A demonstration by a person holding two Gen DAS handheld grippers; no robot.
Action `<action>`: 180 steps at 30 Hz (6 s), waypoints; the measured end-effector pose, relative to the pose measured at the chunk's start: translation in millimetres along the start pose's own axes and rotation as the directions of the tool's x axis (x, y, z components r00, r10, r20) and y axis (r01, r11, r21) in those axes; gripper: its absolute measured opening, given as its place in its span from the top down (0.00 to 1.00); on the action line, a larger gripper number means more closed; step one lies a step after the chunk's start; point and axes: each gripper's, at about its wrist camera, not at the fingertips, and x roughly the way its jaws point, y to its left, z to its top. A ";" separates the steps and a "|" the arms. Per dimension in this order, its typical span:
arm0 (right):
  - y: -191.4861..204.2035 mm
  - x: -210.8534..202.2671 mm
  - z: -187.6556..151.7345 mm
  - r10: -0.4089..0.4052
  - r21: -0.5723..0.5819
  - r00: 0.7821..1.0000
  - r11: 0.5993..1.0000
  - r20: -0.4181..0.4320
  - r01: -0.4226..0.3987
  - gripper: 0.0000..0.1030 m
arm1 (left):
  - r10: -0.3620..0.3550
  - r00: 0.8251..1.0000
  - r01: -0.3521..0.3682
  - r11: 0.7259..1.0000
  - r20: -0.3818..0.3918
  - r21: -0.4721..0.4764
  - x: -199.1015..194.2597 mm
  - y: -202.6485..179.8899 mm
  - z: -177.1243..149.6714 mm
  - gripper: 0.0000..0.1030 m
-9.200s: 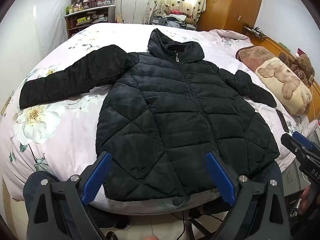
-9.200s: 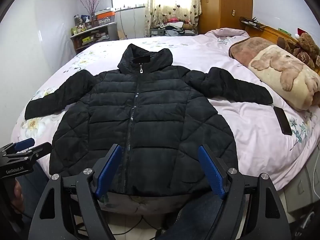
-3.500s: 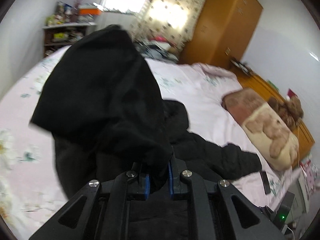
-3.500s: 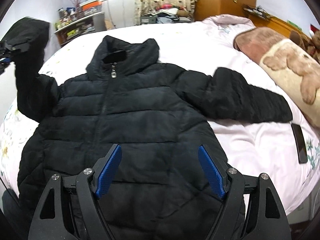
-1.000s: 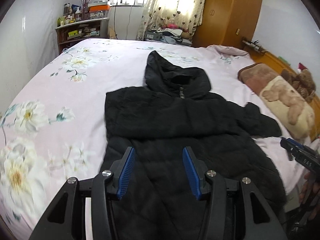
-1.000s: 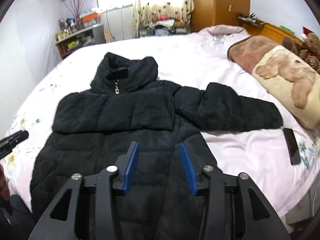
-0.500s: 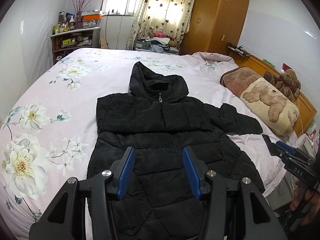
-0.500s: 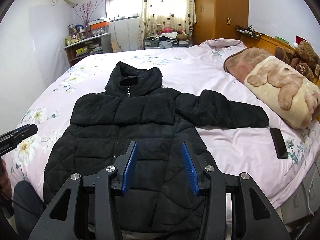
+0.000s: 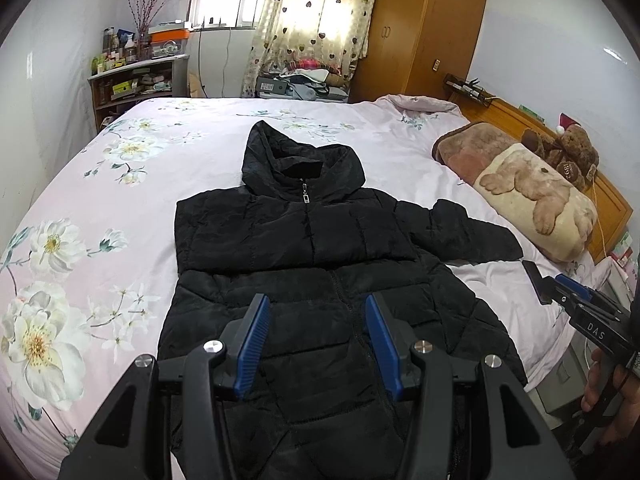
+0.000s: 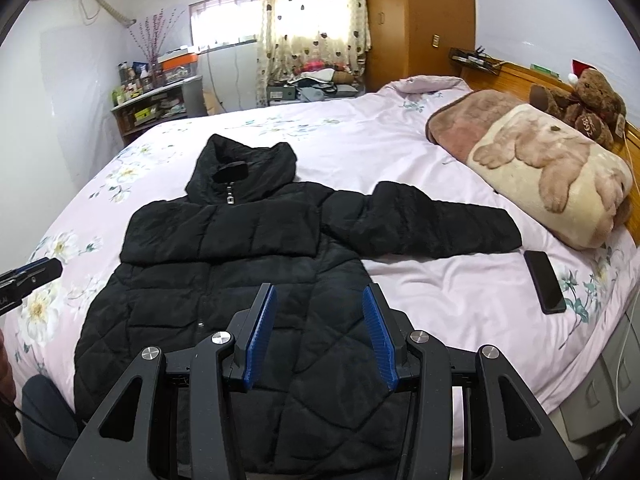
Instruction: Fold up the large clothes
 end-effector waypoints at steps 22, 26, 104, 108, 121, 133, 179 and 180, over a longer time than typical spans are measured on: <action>-104.2 113.6 14.5 -0.078 0.130 0.993 0.987 -0.092 0.090 0.45 | 0.046 0.995 -0.040 0.997 -0.087 0.069 121.3 -20.0 46.6 0.50; -143.4 148.1 15.6 -0.080 0.202 0.991 0.974 -0.109 0.101 0.45 | 0.041 0.995 -0.034 0.996 -0.094 0.084 156.2 -23.1 57.6 0.49; 34.9 227.1 72.3 0.453 0.084 0.868 0.891 -0.202 -0.446 0.48 | -0.001 0.997 -0.013 0.986 -0.082 -0.167 176.6 98.1 64.0 0.39; -28.5 240.7 79.6 0.285 0.157 0.948 0.952 -0.142 -0.263 0.49 | -0.082 0.996 0.077 0.992 -0.044 -0.102 203.4 61.7 73.6 0.39; -30.0 325.4 44.4 0.113 0.067 0.958 0.993 -0.262 -0.099 0.76 | 0.052 0.983 -0.055 0.998 -0.179 -0.010 291.1 66.2 33.4 0.37; -56.3 310.5 123.2 0.094 0.075 0.982 0.994 -0.164 -0.083 0.76 | 0.090 0.984 -0.087 0.996 -0.155 0.025 292.8 62.0 85.8 0.36; 54.0 330.6 91.0 0.081 -0.094 0.965 0.990 -0.251 -0.107 0.74 | 0.219 0.963 -0.224 0.974 -0.157 -0.017 297.1 131.4 67.7 0.30; 54.2 335.8 90.9 0.077 -0.086 0.963 0.991 -0.259 -0.102 0.74 | 0.220 0.963 -0.225 0.974 -0.158 -0.011 299.9 131.1 66.3 0.30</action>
